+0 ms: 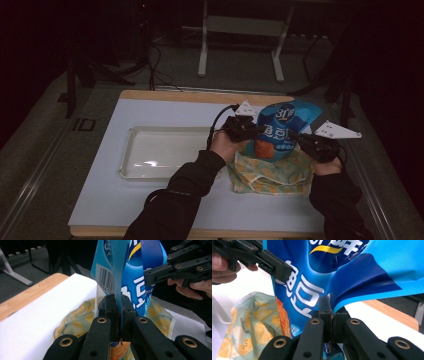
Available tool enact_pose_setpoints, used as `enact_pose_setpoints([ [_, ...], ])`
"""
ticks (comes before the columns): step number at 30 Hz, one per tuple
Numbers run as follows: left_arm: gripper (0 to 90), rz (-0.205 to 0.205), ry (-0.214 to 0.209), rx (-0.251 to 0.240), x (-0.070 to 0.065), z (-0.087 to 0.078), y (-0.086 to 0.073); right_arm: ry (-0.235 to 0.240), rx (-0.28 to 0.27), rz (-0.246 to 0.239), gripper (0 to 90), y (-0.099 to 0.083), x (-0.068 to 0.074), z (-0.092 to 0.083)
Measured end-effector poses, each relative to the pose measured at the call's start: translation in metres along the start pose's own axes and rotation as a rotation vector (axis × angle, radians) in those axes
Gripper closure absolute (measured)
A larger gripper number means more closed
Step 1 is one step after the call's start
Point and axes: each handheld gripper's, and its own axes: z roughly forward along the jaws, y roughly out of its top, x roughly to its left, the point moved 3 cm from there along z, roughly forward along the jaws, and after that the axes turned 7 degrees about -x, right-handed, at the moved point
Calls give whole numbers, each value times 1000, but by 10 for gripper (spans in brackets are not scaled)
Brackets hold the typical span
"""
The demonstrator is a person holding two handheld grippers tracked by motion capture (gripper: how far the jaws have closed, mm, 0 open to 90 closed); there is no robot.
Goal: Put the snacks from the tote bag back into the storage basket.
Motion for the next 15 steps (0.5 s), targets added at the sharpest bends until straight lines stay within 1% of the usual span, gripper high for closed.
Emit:
enact_pose_setpoints([
  [2,889,10,0,-4,-2,-2,5,-2,-1,-4,889,3,0,-2],
  [3,889,6,0,-6,-2,-2,7,-1,-5,-2,891,5,0,-3],
  [5,889,11,-4,-10,-3,-4,12,0,-8,-4,891,10,-1,-5],
  [8,890,4,-8,-16,-4,-6,19,-2,-11,-18,891,17,-1,-9],
  [9,890,8,-9,-16,-4,-7,21,-4,-13,-23,891,21,-1,-10],
  [15,893,19,-9,-17,-6,-13,34,-7,-19,-34,892,32,-1,-13],
])
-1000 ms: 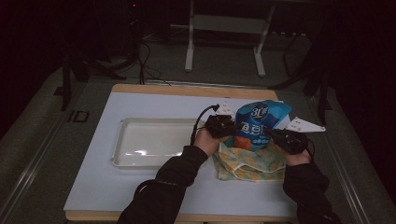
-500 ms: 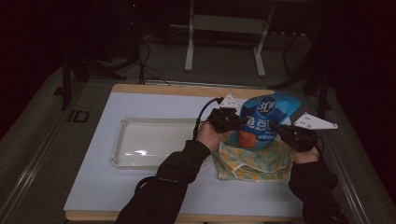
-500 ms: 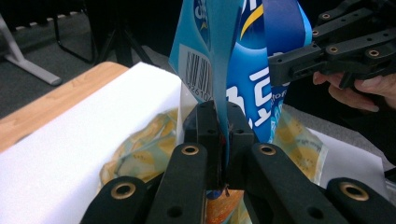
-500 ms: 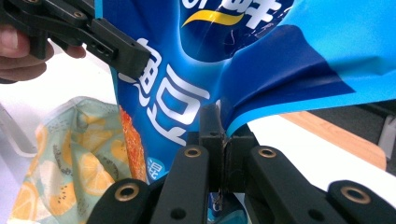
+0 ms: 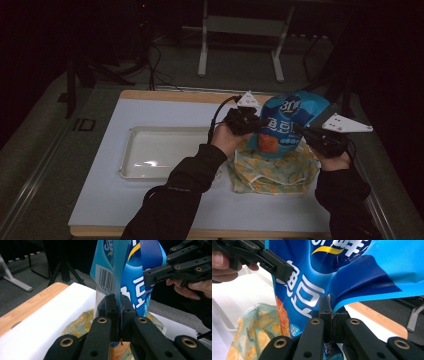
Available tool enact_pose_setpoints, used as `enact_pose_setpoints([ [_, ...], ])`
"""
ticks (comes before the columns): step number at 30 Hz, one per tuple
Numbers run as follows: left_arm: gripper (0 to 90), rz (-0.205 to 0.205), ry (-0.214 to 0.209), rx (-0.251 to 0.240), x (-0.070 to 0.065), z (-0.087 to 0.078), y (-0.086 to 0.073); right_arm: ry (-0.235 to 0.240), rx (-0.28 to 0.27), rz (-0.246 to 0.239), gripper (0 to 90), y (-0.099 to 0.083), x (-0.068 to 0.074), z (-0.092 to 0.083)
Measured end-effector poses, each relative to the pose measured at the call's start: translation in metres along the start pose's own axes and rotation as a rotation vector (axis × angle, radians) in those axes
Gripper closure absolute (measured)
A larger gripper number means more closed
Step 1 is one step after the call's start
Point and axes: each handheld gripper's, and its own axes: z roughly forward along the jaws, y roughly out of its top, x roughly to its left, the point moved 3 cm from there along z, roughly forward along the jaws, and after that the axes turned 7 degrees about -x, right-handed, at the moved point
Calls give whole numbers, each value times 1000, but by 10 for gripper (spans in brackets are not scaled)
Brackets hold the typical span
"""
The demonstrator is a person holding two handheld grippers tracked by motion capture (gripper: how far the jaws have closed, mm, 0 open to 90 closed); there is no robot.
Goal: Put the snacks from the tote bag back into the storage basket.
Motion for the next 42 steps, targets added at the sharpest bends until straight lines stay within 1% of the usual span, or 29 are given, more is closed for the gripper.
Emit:
enact_pose_setpoints([
  [2,894,9,-2,2,0,-2,4,0,-2,-7,892,4,0,0],
  [4,893,8,-4,0,1,-5,8,4,-4,-9,892,9,1,-1],
  [6,893,11,0,-4,1,-7,11,5,-5,-22,892,13,1,-1],
  [9,893,12,6,-8,1,-11,15,5,-10,-24,892,17,2,-1],
  [10,893,18,10,-13,2,-14,20,6,-18,-25,893,26,2,0],
  [12,894,19,14,-17,2,-18,25,6,-22,-27,893,29,2,0],
  [14,894,27,18,-22,3,-22,30,9,-26,-31,893,35,3,0],
  [15,894,33,22,-24,3,-25,32,10,-33,-37,893,41,4,0],
  [16,894,35,27,-29,3,-29,36,11,-36,-41,893,44,5,1],
  [17,894,35,27,-29,3,-29,36,10,-39,-45,893,47,6,1],
  [19,894,34,34,-35,5,-34,40,10,-42,-46,895,50,6,2],
  [23,894,38,53,-50,7,-44,47,12,-55,-58,895,63,10,6],
  [26,894,41,58,-53,9,-48,48,16,-58,-60,895,66,11,8],
  [28,894,35,63,-54,11,-51,47,21,-58,-62,895,69,13,11],
  [30,894,31,68,-55,13,-56,45,28,-57,-66,895,70,15,15],
  [31,894,26,74,-57,16,-61,43,34,-55,-69,895,72,18,19],
  [33,894,26,74,-57,16,-61,43,39,-56,-69,895,73,20,21],
  [34,894,24,83,-52,19,-66,42,39,-56,-69,895,73,20,21],
  [36,894,25,93,-49,22,-73,40,53,-55,-72,895,75,26,30],
  [42,894,13,118,-54,29,-91,35,78,-56,-83,895,82,37,46],
])
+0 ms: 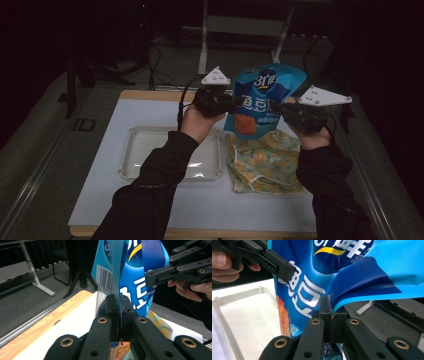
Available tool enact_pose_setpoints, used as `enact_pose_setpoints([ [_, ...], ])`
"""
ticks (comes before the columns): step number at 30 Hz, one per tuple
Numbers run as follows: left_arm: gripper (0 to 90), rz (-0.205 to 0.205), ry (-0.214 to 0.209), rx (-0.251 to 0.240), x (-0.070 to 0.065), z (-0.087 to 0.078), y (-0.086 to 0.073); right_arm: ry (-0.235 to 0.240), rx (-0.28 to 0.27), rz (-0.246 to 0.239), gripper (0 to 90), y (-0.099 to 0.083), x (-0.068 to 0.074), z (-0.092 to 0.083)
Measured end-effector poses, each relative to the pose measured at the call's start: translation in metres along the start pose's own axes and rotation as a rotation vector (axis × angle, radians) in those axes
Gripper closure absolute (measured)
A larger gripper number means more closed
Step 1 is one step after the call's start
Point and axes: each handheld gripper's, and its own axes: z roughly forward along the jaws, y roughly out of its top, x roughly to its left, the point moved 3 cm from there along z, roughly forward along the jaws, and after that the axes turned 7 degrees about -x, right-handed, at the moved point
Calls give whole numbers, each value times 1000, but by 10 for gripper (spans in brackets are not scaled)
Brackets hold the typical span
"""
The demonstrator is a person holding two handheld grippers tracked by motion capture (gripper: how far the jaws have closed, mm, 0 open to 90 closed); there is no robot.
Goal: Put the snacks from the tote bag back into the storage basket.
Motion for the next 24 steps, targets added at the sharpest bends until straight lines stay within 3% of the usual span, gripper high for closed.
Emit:
enact_pose_setpoints([
  [24,894,-27,86,6,18,-71,-14,99,-17,-34,895,23,46,47],
])
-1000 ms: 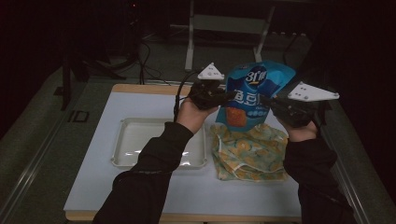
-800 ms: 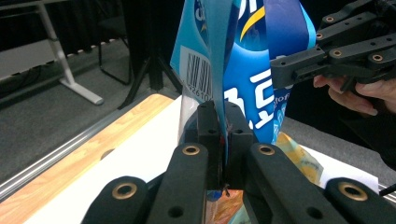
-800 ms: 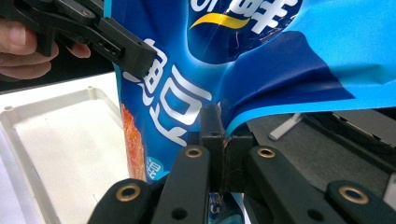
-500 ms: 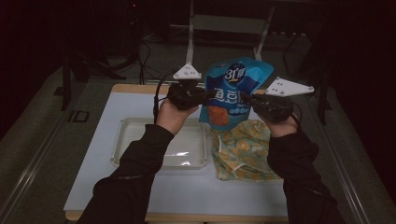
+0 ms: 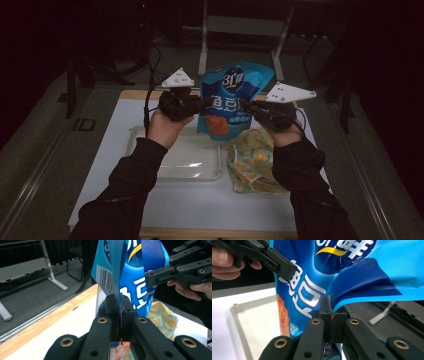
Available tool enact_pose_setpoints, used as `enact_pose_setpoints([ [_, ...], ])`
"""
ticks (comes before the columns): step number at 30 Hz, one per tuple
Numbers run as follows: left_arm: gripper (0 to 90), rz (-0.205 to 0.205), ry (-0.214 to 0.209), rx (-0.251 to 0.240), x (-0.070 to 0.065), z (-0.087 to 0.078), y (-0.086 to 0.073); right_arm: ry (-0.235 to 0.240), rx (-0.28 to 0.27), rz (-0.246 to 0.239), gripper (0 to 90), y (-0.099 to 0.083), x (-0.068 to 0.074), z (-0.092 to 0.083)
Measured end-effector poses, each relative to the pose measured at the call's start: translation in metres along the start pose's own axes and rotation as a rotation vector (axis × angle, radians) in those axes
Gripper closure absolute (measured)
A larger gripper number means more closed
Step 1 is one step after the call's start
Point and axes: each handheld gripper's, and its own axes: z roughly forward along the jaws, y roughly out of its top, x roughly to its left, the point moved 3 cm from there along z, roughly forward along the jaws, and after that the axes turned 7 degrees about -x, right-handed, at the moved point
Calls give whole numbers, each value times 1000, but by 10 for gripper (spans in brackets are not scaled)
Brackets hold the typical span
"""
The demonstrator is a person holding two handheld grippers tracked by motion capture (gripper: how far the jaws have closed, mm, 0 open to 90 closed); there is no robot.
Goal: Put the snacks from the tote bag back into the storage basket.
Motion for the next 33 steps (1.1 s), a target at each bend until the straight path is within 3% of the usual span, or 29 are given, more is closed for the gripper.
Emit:
enact_pose_setpoints([
  [18,894,-9,32,-1,9,-46,-17,59,-18,-13,895,9,37,26],
  [33,894,-43,31,5,17,-57,-44,92,4,-7,895,-6,53,44],
])
